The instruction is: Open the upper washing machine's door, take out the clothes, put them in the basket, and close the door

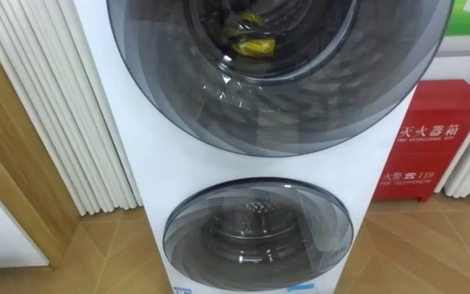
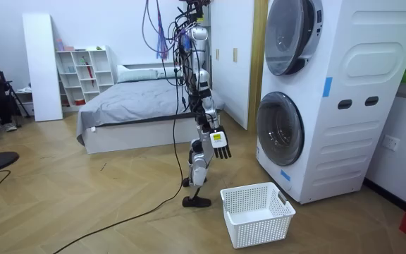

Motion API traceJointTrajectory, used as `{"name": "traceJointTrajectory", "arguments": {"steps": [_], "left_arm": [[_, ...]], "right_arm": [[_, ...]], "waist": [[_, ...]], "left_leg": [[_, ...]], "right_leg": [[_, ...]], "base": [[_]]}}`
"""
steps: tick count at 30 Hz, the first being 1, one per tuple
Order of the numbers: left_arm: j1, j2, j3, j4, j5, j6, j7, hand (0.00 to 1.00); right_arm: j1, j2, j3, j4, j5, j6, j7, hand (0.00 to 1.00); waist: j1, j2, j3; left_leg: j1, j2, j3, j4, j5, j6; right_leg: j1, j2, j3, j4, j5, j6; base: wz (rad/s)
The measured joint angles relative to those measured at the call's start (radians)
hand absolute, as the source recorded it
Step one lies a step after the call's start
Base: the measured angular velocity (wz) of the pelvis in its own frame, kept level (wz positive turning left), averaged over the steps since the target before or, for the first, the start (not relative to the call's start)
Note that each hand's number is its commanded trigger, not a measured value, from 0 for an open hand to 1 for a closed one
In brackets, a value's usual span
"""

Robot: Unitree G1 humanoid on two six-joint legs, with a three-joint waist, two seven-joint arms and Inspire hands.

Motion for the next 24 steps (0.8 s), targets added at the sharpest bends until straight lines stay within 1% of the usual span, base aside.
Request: {"name": "traceJointTrajectory", "arguments": {"steps": [5, 13, 19, 22, 23, 24], "left_arm": [[0.000, 0.000, 0.005, 0.001, -0.001, 0.000, -0.004, 0.00], [0.001, 0.000, 0.021, 0.008, 0.000, 0.000, -0.020, 0.00], [0.006, 0.000, 0.027, 0.023, -0.012, 0.001, -0.024, 0.00], [0.005, 0.003, 0.027, 0.022, -0.012, 0.001, -0.039, 0.00], [0.004, 0.005, 0.028, 0.021, -0.007, 0.001, -0.045, 0.00], [0.000, 0.006, 0.034, 0.020, -0.007, 0.001, -0.052, 0.00]], "right_arm": [[0.000, 0.000, -0.001, 0.000, 0.000, 0.000, 0.003, 0.00], [0.004, 0.000, 0.001, 0.000, 0.008, 0.004, 0.018, 0.00], [0.003, 0.000, -0.008, 0.015, 0.054, 0.011, 0.001, 0.00], [-0.001, -0.001, -0.040, 0.005, 0.066, 0.019, -0.019, 0.00], [-0.001, -0.004, -0.047, -0.019, 0.084, 0.022, -0.034, 0.00], [-0.002, -0.008, -0.077, -0.061, 0.091, 0.032, -0.047, 0.00]], "waist": [[0.001, 0.000, 0.0001], [0.013, -0.004, 0.0000], [0.011, -0.003, 0.0005], [0.011, -0.002, 0.0002], [0.009, -0.003, 0.0002], [0.009, -0.004, 0.0001]], "left_leg": [[0.000, 0.000, -0.001, 0.000, 0.000, 0.000], [0.005, 0.000, -0.002, 0.003, 0.000, 0.000], [0.015, 0.000, -0.003, 0.001, 0.000, 0.000], [0.019, 0.000, -0.002, 0.002, 0.000, 0.000], [0.019, 0.000, -0.002, 0.004, 0.000, 0.000], [0.019, 0.000, 0.000, 0.004, 0.000, 0.000]], "right_leg": [[0.002, 0.000, -0.002, 0.000, 0.000, 0.000], [0.010, 0.000, -0.005, 0.000, 0.000, 0.000], [0.022, 0.000, -0.005, 0.000, 0.000, 0.000], [0.030, 0.000, -0.006, 0.000, 0.000, 0.000], [0.030, -0.001, -0.008, 0.000, 0.000, 0.000], [0.029, -0.001, -0.007, 0.001, 0.000, 0.000]], "base": [[0.00], [0.00], [0.00], [0.00], [0.00], [-0.03]]}}
